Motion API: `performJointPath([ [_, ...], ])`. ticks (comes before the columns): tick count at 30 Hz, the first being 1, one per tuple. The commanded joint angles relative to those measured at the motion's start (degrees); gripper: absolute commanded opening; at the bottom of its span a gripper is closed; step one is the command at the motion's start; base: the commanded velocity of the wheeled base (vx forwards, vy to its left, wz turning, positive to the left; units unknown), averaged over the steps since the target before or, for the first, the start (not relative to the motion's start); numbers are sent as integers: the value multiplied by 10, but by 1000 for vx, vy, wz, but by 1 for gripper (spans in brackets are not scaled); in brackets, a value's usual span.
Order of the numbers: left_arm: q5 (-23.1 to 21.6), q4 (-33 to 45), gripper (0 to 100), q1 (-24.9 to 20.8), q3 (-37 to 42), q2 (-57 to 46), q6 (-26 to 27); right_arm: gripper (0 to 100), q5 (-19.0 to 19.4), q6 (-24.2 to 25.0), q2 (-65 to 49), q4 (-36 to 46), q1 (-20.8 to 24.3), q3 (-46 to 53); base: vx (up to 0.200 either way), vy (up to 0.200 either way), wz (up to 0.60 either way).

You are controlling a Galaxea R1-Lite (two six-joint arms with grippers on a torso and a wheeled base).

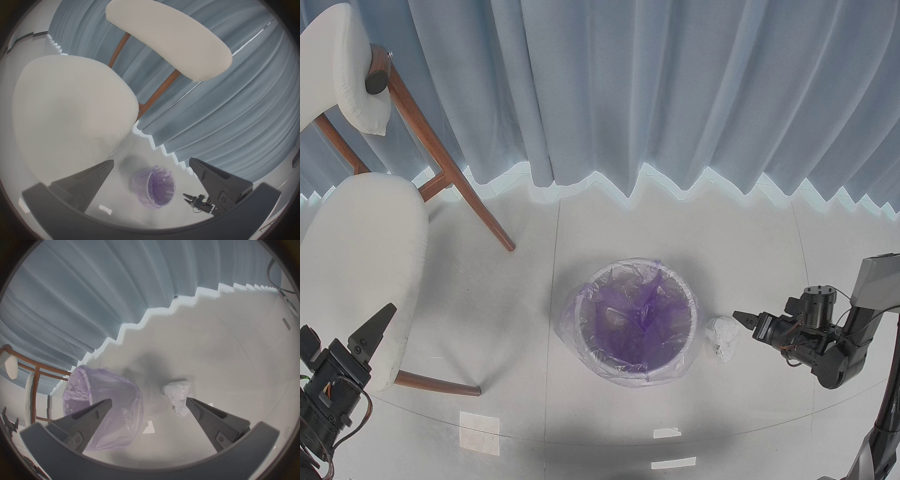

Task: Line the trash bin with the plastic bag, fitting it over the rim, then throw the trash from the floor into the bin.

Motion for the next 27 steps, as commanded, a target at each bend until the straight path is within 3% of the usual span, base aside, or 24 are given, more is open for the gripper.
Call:
performJointPath([
  [1, -1, 92, 100, 19, 9, -83, -1, 100, -2, -2, -113, -27, -34, 92, 0, 0, 0],
  [6, -7, 123, 100, 60, 9, -84, 1, 100, -21, -4, -157, -27, -9, 144, 0, 0, 0],
  [11, -8, 137, 100, 47, 9, -84, 16, 100, -23, -6, -166, -33, 23, 177, 0, 0, 0],
  [13, -17, 136, 100, 17, 7, -78, 54, 100, -26, -8, -165, -49, 37, 177, 0, 0, 0],
  [17, -54, 136, 100, 0, -2, -50, 93, 100, -34, -8, -159, -48, 63, 180, 0, 0, 0],
  [27, -154, 160, 100, 0, -65, 48, 95, 100, -33, -7, -107, -59, 152, 176, 0, 0, 0],
])
